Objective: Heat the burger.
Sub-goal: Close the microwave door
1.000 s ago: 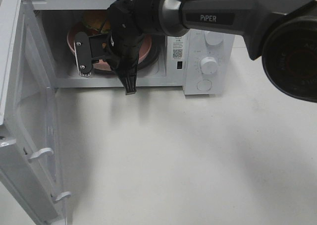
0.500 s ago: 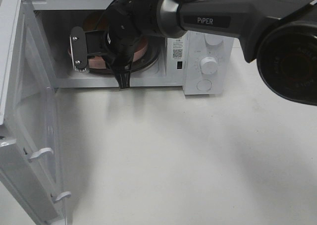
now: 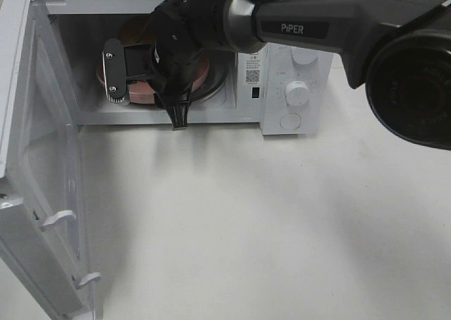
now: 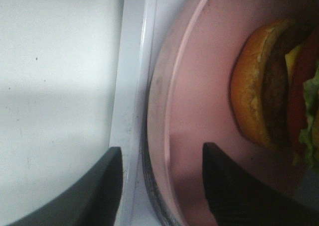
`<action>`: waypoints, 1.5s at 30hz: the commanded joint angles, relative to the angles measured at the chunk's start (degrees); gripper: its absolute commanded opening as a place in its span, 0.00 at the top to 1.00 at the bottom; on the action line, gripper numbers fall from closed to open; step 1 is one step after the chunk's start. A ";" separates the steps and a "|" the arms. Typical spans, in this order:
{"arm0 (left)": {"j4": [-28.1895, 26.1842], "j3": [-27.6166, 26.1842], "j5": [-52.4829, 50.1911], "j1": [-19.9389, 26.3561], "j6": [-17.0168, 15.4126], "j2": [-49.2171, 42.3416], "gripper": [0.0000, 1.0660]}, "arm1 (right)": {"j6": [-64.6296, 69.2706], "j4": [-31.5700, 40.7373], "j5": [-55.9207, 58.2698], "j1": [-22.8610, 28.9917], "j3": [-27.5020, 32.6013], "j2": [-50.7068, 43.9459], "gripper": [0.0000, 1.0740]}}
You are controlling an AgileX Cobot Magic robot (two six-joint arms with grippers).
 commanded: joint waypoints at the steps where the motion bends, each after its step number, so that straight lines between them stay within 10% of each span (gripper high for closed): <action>1: -0.29 0.00 -0.57 0.29 0.06 -1.03 0.04 | 0.63 0.23 -0.63 -0.06 1.09 -1.78 0.42; 8: -0.29 0.00 -0.57 0.29 0.06 -1.03 0.04 | 0.63 -0.40 -6.88 -0.06 7.79 -5.21 0.21; 45: -0.29 0.00 -0.57 0.29 0.06 -1.03 0.04 | 16.10 -6.36 -28.19 -0.06 46.64 -31.68 0.27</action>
